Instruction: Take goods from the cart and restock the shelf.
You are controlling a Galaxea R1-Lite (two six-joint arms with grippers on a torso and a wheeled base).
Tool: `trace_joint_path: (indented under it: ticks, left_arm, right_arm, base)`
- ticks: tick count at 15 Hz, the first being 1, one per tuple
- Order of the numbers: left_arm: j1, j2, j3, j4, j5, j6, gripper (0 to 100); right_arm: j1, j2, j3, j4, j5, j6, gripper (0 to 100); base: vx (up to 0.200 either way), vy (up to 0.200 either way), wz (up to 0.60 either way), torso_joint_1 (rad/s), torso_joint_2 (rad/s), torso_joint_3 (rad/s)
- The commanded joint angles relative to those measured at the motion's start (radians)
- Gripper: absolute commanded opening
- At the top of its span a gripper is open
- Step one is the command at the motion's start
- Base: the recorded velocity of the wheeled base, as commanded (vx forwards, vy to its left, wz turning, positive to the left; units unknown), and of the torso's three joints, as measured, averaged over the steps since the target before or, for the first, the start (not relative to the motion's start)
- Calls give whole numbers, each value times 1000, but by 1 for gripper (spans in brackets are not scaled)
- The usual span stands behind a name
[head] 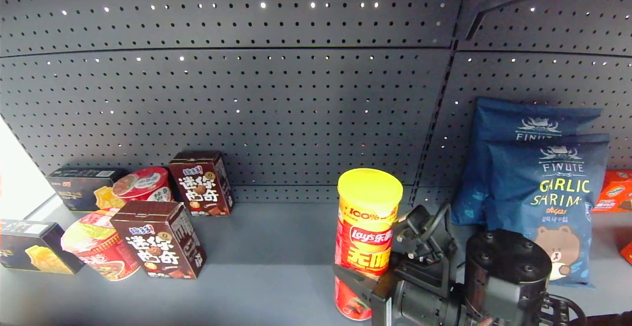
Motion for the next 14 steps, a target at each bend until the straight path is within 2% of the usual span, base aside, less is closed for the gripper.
trace_joint_path:
  ticks: [1, 7, 13, 14]
  left_arm:
    - [0, 0, 2, 1, -1, 0, 0]
    - [-1, 1, 16, -1, -1, -2, 0]
    - [-1, -14, 36, 1, -1, -3, 0]
    - [-1, -23, 39, 4, -1, -3, 0]
  right_arm:
    - [-9, 94, 0, -56, 3, -4, 0]
    - [-47, 146, 0, -107, 10, -9, 0]
    - [-36, 145, 28, -111, 3, -10, 0]
    - [-28, 145, 46, -125, 3, -12, 100]
  base:
    - [0, 0, 0, 0, 0, 0]
    - [0, 0, 0, 0, 0, 0]
    - [0, 0, 0, 0, 0, 0]
    - [0, 0, 0, 0, 0, 0]
